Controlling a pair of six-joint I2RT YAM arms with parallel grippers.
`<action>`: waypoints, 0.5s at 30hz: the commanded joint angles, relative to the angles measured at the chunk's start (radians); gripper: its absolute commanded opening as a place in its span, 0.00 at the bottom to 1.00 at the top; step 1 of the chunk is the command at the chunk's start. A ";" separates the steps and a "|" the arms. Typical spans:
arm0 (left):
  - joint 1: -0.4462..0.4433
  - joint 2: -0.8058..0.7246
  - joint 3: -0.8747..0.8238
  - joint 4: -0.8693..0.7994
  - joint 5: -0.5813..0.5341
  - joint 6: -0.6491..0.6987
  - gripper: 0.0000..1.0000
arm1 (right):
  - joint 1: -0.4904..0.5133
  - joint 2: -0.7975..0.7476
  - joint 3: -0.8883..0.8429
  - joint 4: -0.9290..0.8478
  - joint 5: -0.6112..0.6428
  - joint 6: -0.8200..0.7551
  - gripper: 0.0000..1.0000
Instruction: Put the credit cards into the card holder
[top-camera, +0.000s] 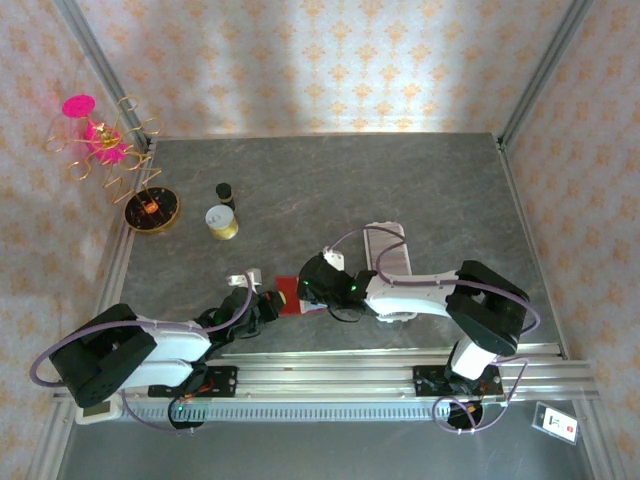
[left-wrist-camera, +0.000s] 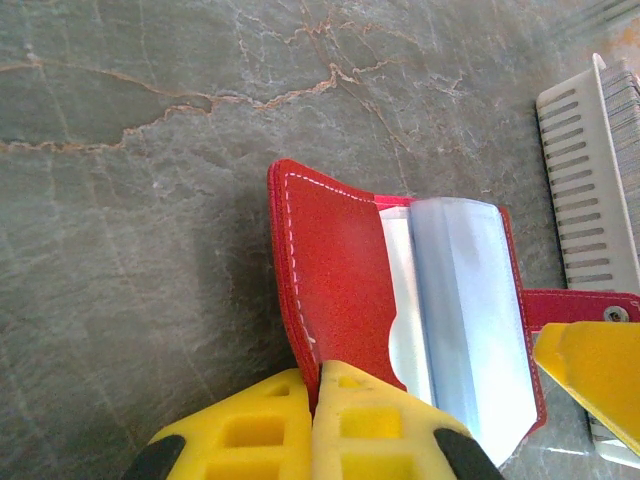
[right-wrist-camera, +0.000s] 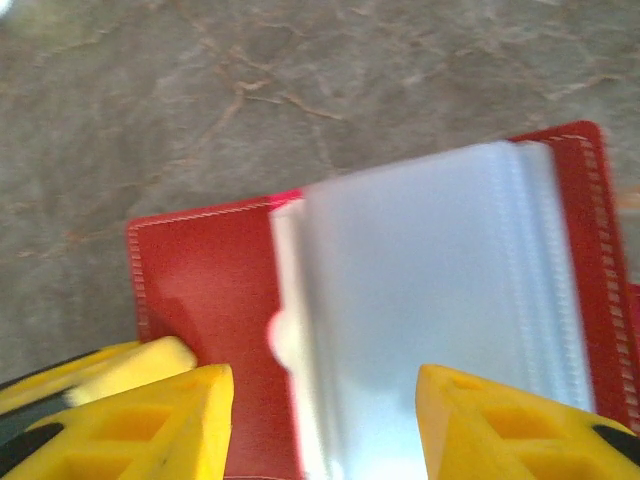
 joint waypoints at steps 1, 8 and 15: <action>0.001 -0.008 -0.013 -0.005 0.013 -0.001 0.02 | 0.002 -0.014 -0.018 -0.072 0.075 0.016 0.52; 0.001 -0.007 -0.013 -0.005 0.018 0.001 0.02 | 0.002 0.033 -0.013 -0.074 0.057 0.012 0.53; -0.001 -0.008 -0.016 0.002 0.020 0.000 0.02 | 0.006 0.070 0.004 -0.079 0.035 0.006 0.56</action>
